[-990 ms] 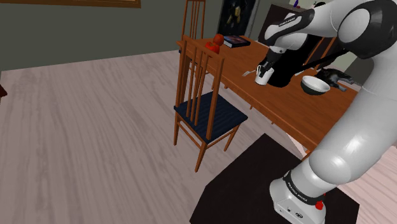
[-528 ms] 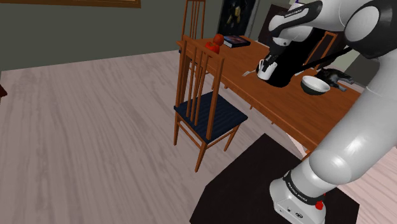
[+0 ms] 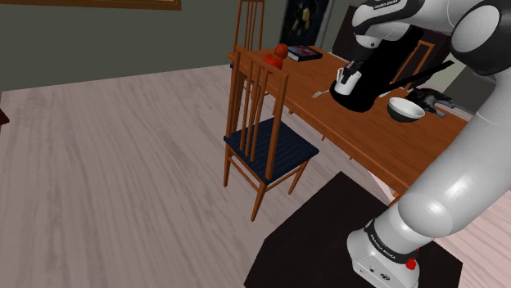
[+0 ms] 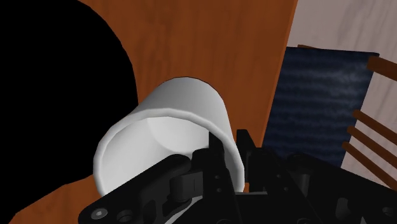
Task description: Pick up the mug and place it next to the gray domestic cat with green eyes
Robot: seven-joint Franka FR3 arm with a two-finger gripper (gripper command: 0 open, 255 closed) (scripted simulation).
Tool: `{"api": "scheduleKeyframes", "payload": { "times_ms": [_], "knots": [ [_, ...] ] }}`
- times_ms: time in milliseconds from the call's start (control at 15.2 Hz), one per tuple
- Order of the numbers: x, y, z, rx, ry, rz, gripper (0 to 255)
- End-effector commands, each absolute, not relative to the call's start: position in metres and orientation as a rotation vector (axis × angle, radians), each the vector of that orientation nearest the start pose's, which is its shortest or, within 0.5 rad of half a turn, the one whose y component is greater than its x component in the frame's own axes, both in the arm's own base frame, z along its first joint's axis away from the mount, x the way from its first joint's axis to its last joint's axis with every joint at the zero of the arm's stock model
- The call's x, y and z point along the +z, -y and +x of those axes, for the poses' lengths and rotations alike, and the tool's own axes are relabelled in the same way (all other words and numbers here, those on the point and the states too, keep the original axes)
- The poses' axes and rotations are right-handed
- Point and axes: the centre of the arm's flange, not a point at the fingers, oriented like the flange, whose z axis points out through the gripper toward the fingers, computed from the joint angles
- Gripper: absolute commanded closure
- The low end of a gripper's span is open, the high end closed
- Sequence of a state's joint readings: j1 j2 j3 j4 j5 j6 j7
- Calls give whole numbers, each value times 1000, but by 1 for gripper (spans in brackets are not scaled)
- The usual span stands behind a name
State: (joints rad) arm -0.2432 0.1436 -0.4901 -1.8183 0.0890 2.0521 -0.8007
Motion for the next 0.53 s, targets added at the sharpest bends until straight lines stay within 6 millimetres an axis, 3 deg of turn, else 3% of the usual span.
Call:
{"api": "scheduleKeyframes", "payload": {
  "times_ms": [0, 462],
  "knots": [
    [485, 394, 464, -140, 61, -3203, 255],
    [522, 394, 464, -140, 61, -3203, 255]
  ]
}}
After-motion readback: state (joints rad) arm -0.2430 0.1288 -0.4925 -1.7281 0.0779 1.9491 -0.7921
